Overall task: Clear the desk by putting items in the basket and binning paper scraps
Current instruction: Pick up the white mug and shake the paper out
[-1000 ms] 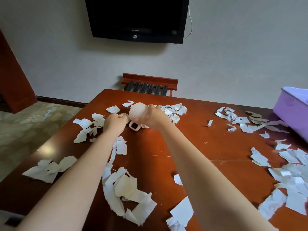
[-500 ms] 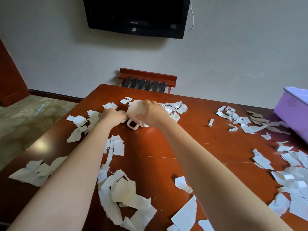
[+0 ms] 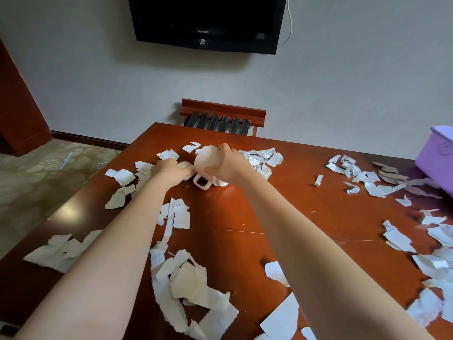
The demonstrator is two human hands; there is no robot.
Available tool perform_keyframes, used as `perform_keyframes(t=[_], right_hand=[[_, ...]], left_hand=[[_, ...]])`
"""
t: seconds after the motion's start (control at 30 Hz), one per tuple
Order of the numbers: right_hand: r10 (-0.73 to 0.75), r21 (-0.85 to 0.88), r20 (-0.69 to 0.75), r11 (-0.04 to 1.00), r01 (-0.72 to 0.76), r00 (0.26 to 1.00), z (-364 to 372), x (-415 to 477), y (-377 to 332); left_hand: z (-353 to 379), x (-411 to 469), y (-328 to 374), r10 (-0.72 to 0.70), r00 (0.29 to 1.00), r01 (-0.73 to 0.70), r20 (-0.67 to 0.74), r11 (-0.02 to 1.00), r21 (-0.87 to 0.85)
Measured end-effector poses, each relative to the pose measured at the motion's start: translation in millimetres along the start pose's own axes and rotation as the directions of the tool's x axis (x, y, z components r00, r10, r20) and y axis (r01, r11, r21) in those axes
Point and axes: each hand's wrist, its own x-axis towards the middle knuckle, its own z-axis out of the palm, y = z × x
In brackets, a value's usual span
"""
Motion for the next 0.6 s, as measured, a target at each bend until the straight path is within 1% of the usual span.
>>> perform_keyframes(t=[0.1,0.17,0.2,0.27,0.33,0.37,0.43,0.53,0.6], right_hand=[[0.034,0.040,0.051,0.999,-0.036,0.998,-1,0,-2],[0.057,0.049,0.061,0.997,-0.060,0.996,-1,0,-4],[0.063,0.047,0.056,0.997,-0.066,0.996,-1,0,-5],[0.058,0.059,0.027,0.997,-0.059,0.998,1,-1,-4],[0.041,0.117,-0.025,0.992,-0.038,0.999,4,-5,0],[0.036,0.164,-0.056,0.986,-0.026,0.998,6,-8,4],[0.037,0.304,-0.118,0.953,0.000,0.992,9,-17,15],[0.072,0.540,-0.181,0.841,0.039,0.981,15,-33,31],[0.066,0.570,-0.213,0.819,0.069,0.975,19,-40,36]], left_hand=[[1,-2,1,-0.001,1.000,0.001,-0.012,1.000,0.019],[3,-5,2,-0.020,0.999,0.020,-0.026,1.000,-0.007],[3,-7,3,-0.034,0.998,0.033,-0.055,0.999,-0.023],[3,-13,6,-0.039,0.983,0.033,-0.177,0.999,-0.038],[2,-20,9,-0.011,0.957,-0.006,-0.291,0.998,-0.057],[1,-23,10,0.007,0.948,-0.030,-0.320,0.997,-0.068],[3,-27,12,0.062,0.943,-0.093,-0.326,0.992,-0.079],[11,-35,17,0.159,0.949,-0.204,-0.272,0.967,-0.149],[16,-43,23,0.186,0.956,-0.232,-0.227,0.953,-0.194]])
